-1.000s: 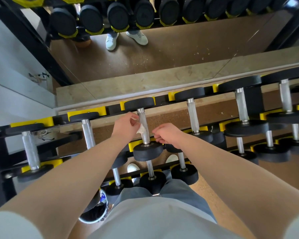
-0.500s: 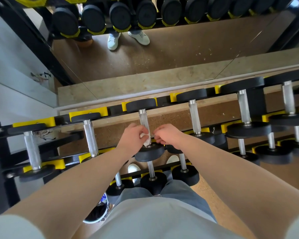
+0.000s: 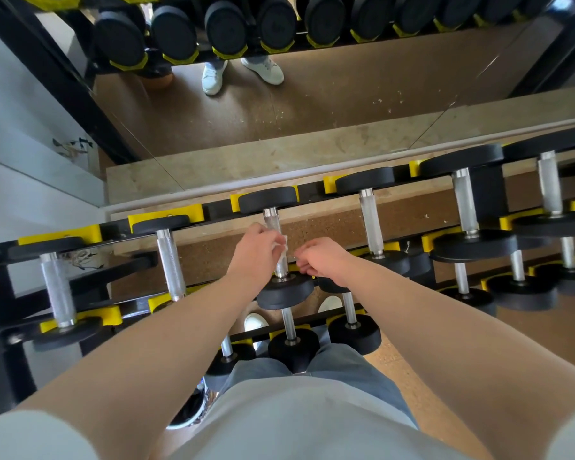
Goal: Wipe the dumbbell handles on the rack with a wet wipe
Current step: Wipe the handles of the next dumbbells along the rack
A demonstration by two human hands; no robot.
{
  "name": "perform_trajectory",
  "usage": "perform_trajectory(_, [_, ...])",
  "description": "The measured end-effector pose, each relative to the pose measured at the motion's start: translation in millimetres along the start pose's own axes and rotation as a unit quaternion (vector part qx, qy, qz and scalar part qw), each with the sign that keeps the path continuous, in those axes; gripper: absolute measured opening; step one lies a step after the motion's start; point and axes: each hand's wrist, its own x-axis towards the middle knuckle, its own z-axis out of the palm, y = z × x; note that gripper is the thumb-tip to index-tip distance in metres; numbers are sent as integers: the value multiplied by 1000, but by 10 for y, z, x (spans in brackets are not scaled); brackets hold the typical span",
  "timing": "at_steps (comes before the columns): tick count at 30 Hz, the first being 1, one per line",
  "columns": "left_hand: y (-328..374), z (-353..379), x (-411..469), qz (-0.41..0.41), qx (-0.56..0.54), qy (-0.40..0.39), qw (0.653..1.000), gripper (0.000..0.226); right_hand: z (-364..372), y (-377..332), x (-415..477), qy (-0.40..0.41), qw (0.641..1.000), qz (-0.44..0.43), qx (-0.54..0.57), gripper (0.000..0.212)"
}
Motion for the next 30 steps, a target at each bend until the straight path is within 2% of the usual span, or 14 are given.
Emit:
perform_trajectory(5, [-73,-2,-79,49,51,-138,988,18,47,25,49,7,1000,-4,1,25])
perform_trajectory(7, [-98,-29,-94,50,51,-168,983,17,41,34,61,12,999,-31,-23,25])
perform_trajectory(9, [-109,-20,-80,14,13,-131,991,15,21,29,32,9,995,-78,-57,25])
perform_trajectory(11, [-66,-10,-66,-71,-99,-55,991,13,21,10,-4,-6,991,-127,-52,26])
perform_trajectory(12, [-33,-14,-50,-119,-186,-20,975,10,38,-10,-19,-11,988,-148,-36,25])
perform_trajectory(14, [19,-28,-10,-197,-368,12,909,7,87,-56,-34,-2,983,-183,15,23])
perform_trajectory(15, [35,-37,1,-219,-432,7,875,5,108,-76,-28,10,980,-194,33,25])
perform_trajectory(17, [27,-44,18,-242,-497,2,833,7,142,-115,-8,36,977,-211,25,33])
perform_trajectory(20, [-28,-70,29,-281,-516,33,808,11,174,-169,37,114,965,-233,-34,43])
perform_trajectory(22, [-73,-92,24,-306,-505,42,806,12,189,-225,67,174,947,-259,-74,34])
perform_trajectory(24, [-124,-77,5,-327,-499,-2,802,14,224,-265,101,200,925,-290,-142,29])
perform_trajectory(26, [-156,-65,-14,-336,-482,-59,807,16,256,-257,130,199,900,-315,-227,30])
perform_trajectory(28, [-186,-55,-9,-335,-473,-83,811,18,234,-195,113,177,875,-335,-303,30])
perform_trajectory(30, [-207,-49,6,-346,-467,-91,809,19,152,-109,52,105,838,-356,-400,29])
